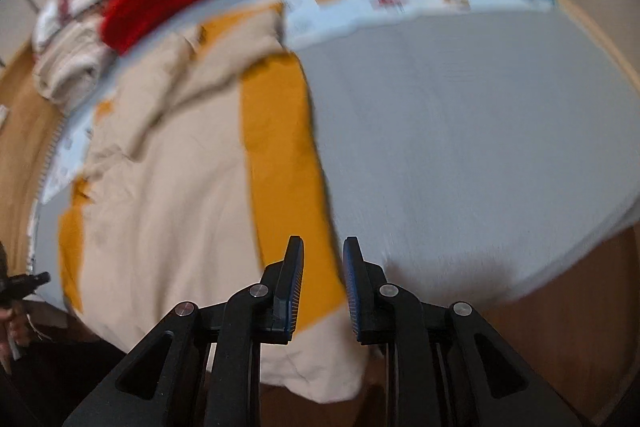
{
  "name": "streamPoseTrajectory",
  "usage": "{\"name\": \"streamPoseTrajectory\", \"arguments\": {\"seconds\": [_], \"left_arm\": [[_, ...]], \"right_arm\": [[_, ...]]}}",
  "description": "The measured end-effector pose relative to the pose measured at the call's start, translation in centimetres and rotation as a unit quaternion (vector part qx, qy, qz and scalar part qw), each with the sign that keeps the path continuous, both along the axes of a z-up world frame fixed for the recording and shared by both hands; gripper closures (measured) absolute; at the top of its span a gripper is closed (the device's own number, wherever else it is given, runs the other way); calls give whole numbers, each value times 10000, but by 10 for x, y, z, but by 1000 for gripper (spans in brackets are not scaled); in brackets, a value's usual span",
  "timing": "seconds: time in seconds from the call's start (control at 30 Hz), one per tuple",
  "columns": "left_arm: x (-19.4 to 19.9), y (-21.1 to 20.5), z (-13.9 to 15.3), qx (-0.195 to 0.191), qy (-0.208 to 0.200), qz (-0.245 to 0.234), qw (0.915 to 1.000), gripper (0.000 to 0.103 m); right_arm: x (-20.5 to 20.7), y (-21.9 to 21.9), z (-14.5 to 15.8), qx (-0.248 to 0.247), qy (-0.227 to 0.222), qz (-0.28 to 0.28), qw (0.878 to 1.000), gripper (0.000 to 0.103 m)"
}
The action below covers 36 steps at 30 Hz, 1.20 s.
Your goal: Fold large clothes
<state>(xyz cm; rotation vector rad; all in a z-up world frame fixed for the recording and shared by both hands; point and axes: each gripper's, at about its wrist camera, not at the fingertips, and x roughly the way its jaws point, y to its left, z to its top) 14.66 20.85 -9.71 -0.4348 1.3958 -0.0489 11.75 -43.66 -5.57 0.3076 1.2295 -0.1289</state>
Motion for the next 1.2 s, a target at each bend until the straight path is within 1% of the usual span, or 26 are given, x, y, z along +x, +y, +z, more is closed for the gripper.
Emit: {"name": "streamPoseTrajectory", "arguments": {"seconds": [0.03, 0.1, 0.2, 0.27, 0.33, 0.47, 0.67, 0.73, 0.9, 0.93, 0.97, 1.0, 1.03, 1.07, 1.1, 1.13, 1.2], "left_arm": [[0, -1, -2, -35, 47, -13, 10000, 77], [1, -2, -6, 17, 125, -54, 9999, 69], [3, -2, -14, 138, 265, -31, 9995, 63], [4, 1, -20, 146, 392, 37, 9991, 61], [5, 2, -27, 194, 522, 60, 9984, 58], [6, -1, -37, 275, 721, -47, 9970, 56], [6, -6, -51, 451, 927, -156, 9946, 56], [7, -9, -53, 511, 926, -199, 9942, 56], [10, -24, -57, 735, 887, -514, 9920, 56], [9, -28, -58, 798, 879, -586, 9912, 58], [9, -31, -58, 834, 857, -659, 9906, 62], [9, -34, -58, 864, 854, -706, 9901, 69], [8, -37, -57, 894, 840, -761, 9895, 76], [7, -39, -56, 869, 820, -802, 9896, 82], [6, -42, -53, 797, 770, -861, 9901, 93], [4, -46, -50, 785, 708, -921, 9901, 95], [0, -55, -39, 905, 539, -1122, 9881, 97]], "right_arm": [[0, 0, -5, 25, 127, -43, 9999, 81], [1, -4, -14, 188, 282, -82, 9994, 81], [1, -6, -21, 181, 406, -88, 9990, 78], [1, -8, -25, 213, 489, -107, 9985, 72], [2, -8, -31, 219, 624, -98, 9978, 68], [4, -3, -43, 255, 846, -5, 9961, 66], [11, 12, -57, 345, 1116, 326, 9926, 65], [12, 17, -60, 186, 1177, 455, 9918, 65], [13, 21, -59, 69, 1178, 500, 9918, 65], [12, 22, -58, 61, 1165, 527, 9918, 67], [12, 23, -58, 49, 1153, 573, 9917, 74], [11, 25, -57, 1, 1134, 651, 9914, 79], [12, 28, -57, -30, 1104, 688, 9915, 86], [12, 29, -54, -17, 1044, 711, 9920, 90], [11, 30, -51, 28, 983, 710, 9926, 93], [10, 30, -45, 84, 873, 701, 9937, 96], [8, 29, -32, 155, 653, 680, 9954, 97]]}}
